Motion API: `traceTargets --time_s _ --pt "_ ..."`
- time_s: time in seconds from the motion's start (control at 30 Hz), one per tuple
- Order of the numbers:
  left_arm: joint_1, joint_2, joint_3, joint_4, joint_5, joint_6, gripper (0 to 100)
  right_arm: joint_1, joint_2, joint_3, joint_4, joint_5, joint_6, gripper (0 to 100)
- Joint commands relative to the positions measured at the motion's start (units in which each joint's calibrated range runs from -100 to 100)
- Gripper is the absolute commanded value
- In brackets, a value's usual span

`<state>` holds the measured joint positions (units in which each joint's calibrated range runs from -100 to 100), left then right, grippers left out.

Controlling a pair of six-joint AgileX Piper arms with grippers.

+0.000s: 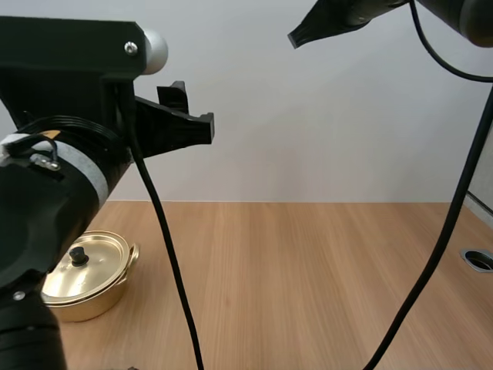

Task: Open the pot, put the car inside, and close it

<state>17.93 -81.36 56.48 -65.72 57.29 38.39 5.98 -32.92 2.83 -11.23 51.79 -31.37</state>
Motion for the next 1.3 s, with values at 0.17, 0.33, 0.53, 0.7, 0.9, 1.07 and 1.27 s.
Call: traceTargets --time_s 0.17,0.33,0.53,0.7,0.9,1.07,1.27 --pt "-12.84 -2.25 0.39 41.27 -23.03 -22.83 100 -12.89 -2.73 3.25 11.97 1.92 2.15 0" --pt "-17.55 -5.33 0.73 75.7 -15.88 -51.43 100 -14.47 -13.03 16.9 13.57 -4.55 1.91 0" --pt "-19.45 -11.45 6.01 100.67 -8.24 -72.5 100 -14.47 -29.39 35.98 17.64 -16.8 1.91 0" --pt "-19.64 -18.64 13.46 101.99 -9.45 -72.44 100 -13.73 -39.44 48.47 22.51 -19.52 -0.63 0" --pt "-19.77 -18.62 24.94 100.28 -22.04 -69.57 100 -11.45 -39.18 58.51 22.91 -16.64 -4.11 0" --pt "-19.77 -18.62 32.5 95.08 -41.56 -71.83 100 -11.41 -39.18 63.88 22.91 -16.64 -5.52 0" --pt "-18.54 -18.64 39.71 93.89 -37.71 -72.29 100 -11.41 -38.87 66.23 23.2 -16.99 -5.52 0"
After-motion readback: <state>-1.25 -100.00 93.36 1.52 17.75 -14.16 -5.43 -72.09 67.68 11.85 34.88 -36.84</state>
